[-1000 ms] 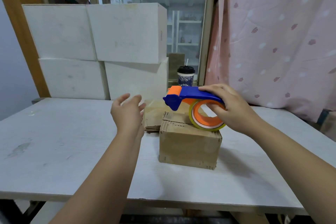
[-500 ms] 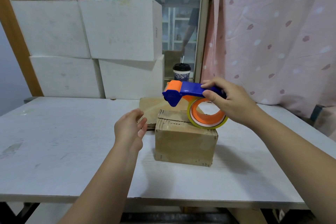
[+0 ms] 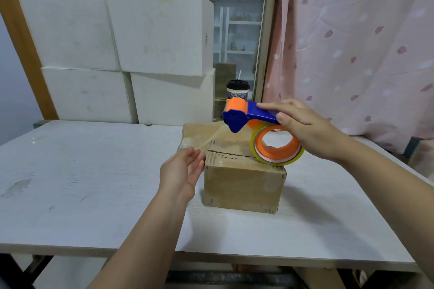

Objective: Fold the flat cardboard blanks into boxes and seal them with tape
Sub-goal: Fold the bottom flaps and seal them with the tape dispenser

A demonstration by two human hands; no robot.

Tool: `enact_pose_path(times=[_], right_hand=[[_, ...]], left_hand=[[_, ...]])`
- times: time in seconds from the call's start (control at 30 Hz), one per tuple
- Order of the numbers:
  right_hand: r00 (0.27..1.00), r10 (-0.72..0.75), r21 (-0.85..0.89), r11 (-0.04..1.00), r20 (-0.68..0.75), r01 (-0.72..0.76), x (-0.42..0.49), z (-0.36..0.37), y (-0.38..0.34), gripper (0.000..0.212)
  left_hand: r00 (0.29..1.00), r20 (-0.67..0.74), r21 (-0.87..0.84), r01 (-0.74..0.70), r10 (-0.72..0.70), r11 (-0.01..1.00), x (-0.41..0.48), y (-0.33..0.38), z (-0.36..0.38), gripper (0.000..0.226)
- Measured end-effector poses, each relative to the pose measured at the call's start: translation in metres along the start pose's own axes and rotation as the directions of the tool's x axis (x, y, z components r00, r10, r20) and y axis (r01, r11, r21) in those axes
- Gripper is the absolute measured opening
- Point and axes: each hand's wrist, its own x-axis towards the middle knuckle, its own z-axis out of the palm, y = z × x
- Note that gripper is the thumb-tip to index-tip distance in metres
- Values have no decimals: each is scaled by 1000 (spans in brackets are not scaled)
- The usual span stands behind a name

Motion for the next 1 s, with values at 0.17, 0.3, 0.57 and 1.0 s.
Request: enact_pose_path(times=[0.17,0.3,0.57,1.0], right_hand=[[997,-60,-104,993,-53,55,-4,9,1,34],[985,-118,-122,987,-127,102,-5,12,6,34],[972,-14,-77,997,-234,-4,1,18,6,73],[893,33,12,999,-450,-32,-2,32,4,76]], left_hand=[[999,28,33,15,-16,999,2,-5,-2,8],[999,33,45,6,-7,999,3,-7,-4,8],[999,38,129,9,-14,992,8,-8,-3,7],[977,56,117,199,-206,973,7,8,2,7]])
